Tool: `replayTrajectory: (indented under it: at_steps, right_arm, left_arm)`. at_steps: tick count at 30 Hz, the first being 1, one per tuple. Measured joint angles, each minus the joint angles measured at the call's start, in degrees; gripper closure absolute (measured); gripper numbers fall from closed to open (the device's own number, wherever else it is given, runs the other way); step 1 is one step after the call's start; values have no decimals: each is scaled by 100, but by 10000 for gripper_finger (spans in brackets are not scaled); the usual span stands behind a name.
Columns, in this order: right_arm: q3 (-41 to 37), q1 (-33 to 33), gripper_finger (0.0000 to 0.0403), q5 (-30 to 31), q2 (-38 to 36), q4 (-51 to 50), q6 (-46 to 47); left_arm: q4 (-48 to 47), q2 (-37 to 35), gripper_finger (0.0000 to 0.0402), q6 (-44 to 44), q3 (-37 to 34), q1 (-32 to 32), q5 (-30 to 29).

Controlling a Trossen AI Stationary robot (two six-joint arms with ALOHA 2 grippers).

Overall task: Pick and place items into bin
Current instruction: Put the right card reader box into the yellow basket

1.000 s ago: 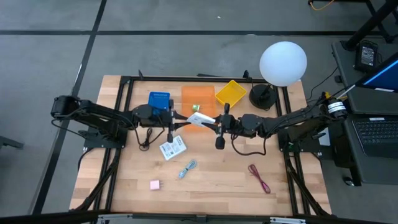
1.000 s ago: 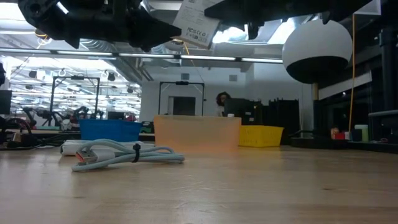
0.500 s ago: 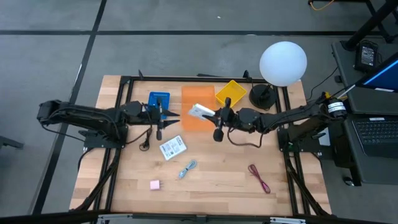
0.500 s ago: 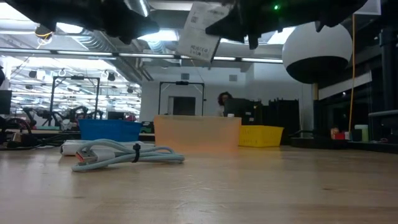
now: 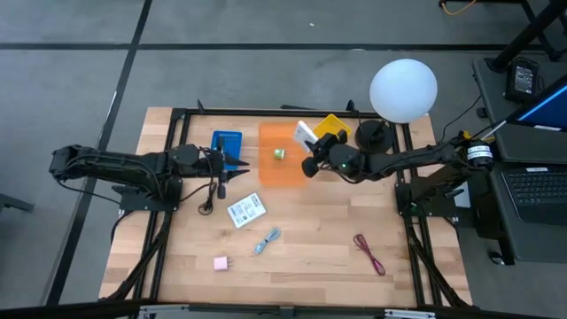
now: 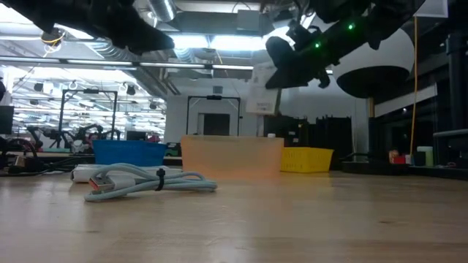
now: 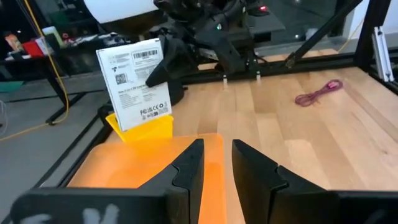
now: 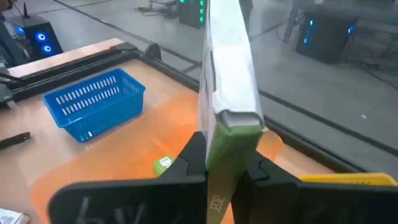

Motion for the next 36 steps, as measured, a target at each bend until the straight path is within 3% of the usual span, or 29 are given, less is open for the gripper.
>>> replayTrajectory:
  at_steps: [3, 9, 16, 31, 36]
  right_arm:
    - [0, -65, 387, 40, 0, -28, 53]
    - [2, -196, 387, 807, 0, -482, 32]
    - [2, -481, 387, 839, 0, -1686, 621]
    - [-60, -1098, 387, 308, 22, -2018, 397]
    - [-455, -1243, 387, -178, 22, -1051, 50]
  left_arm:
    - [-96, 0, 323, -1, 0, 0, 0]
    - [-178, 2, 326, -58, 0, 0, 3]
    - [-180, 4, 327, -90, 0, 0, 4]
    - [-178, 4, 329, -158, 0, 0, 7]
    - [-177, 4, 329, -191, 0, 0, 7]
